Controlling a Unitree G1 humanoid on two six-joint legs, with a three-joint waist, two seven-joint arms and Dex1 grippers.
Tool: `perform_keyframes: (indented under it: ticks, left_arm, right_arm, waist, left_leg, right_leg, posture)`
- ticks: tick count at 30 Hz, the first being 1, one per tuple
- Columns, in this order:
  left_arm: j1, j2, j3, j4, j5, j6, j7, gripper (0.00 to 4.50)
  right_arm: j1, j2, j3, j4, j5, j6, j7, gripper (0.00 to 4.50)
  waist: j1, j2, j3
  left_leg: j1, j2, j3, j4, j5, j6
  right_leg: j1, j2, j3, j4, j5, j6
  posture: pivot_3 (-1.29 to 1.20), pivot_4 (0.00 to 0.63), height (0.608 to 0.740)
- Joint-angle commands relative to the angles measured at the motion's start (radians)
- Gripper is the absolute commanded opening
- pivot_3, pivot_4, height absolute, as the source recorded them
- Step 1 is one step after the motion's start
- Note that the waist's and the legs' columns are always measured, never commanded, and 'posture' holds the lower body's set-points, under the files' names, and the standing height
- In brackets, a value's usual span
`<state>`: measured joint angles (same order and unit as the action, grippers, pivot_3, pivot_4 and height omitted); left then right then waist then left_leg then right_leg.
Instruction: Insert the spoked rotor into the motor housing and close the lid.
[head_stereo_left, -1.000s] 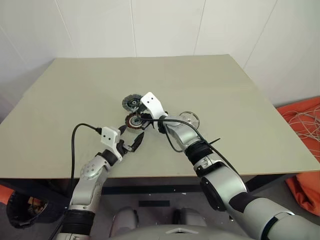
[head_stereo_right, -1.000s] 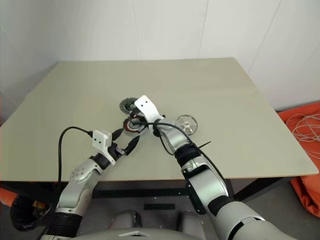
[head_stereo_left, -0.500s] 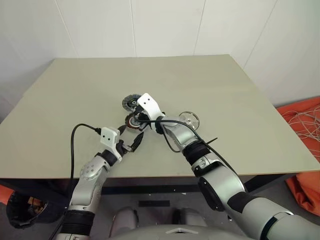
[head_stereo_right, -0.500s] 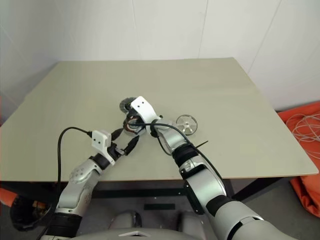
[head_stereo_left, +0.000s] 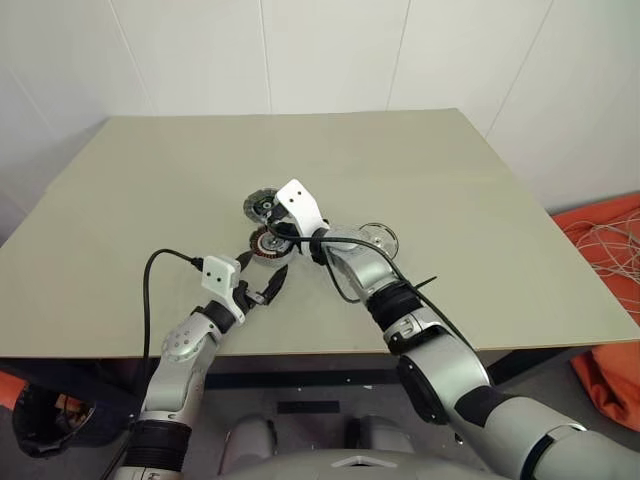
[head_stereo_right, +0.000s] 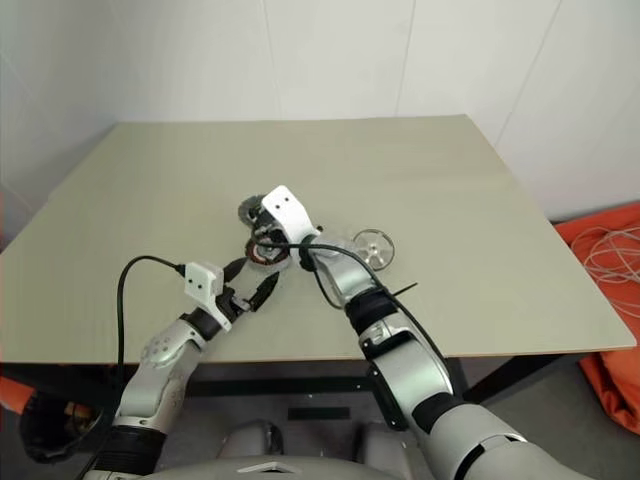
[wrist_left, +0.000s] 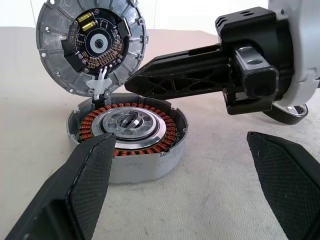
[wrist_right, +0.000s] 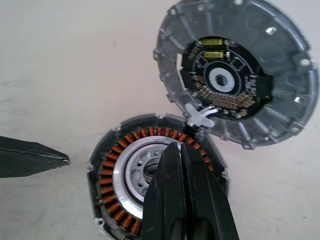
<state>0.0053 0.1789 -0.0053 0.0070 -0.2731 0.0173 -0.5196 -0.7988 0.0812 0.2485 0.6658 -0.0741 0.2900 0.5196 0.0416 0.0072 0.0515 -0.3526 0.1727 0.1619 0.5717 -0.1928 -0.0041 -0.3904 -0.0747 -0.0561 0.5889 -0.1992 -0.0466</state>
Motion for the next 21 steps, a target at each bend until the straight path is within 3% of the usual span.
perform_keyframes:
  ticks: [1, 21]
  left_arm:
    - [-0.017, 0.003, 0.008, -0.014, -0.007, -0.022, -0.007, 4.50]
    - [-0.001, 0.005, 0.009, -0.041, -0.011, -0.016, -0.001, 4.50]
  right_arm:
    - [-0.007, 0.013, 0.011, -0.046, 0.009, -0.006, 0.018, 0.03]
    - [-0.036, 0.001, 0.012, 0.067, -0.025, -0.010, -0.017, 0.03]
  waist:
    - [0.000, 0.000, 0.000]
    - [0.000, 0.000, 0.000]
  left_leg:
    - [0.000, 0.000, 0.000, 0.000, 0.000, 0.000]
    - [0.000, 0.000, 0.000, 0.000, 0.000, 0.000]
  right_leg:
    - [0.000, 0.000, 0.000, 0.000, 0.000, 0.000]
    - [0.000, 0.000, 0.000, 0.000, 0.000, 0.000]
  posture:
    - [0.00, 0.000, 0.740]
    - [0.00, 0.000, 0.740]
